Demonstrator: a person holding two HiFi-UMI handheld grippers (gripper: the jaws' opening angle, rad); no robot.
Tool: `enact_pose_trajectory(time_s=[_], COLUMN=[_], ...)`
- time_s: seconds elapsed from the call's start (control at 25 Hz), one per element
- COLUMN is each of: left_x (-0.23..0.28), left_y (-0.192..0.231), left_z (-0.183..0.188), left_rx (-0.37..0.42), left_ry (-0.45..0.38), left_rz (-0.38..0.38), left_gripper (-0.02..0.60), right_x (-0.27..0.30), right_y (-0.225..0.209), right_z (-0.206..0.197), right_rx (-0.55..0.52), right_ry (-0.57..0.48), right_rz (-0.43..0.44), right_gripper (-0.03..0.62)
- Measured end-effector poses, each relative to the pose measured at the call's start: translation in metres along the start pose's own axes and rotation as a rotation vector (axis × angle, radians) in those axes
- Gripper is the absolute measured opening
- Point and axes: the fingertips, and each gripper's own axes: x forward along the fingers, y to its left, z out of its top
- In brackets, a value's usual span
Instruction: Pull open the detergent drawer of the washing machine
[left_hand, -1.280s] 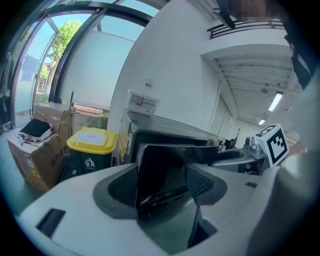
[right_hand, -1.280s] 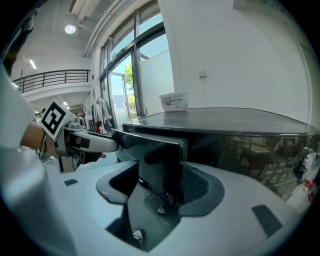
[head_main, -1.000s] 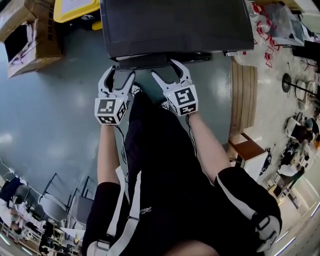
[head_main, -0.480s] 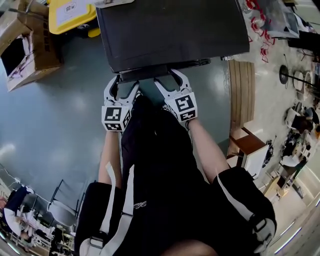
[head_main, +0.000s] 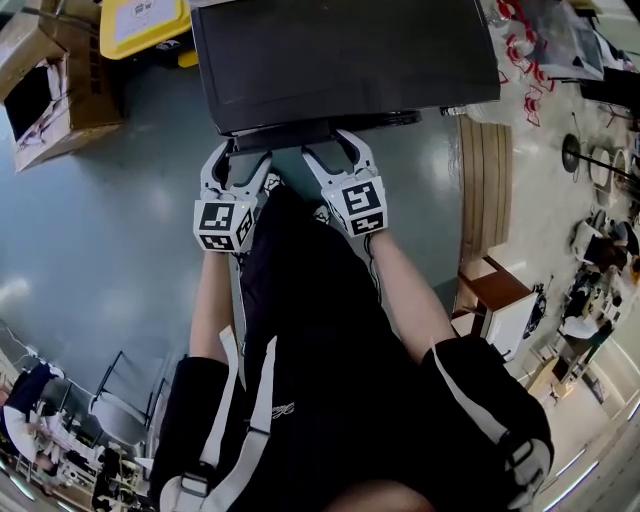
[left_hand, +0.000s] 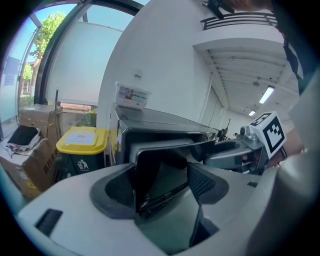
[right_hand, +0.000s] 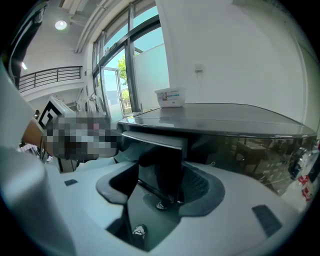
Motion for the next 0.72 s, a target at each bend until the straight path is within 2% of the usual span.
enact_pose_trajectory(time_s=[0.72], left_x=[-0.008], left_y=[-0.011], left_z=[-0.007], left_rx=[0.01], left_ry=[0.014], left_rz=[0.016], left_gripper=[0.314], right_x=[-0.011], right_y=[0.005], right_z=[-0.015], right_rx=[0.01], right_ry=[-0.002], right_rz=[0.024], right_gripper=[0.264])
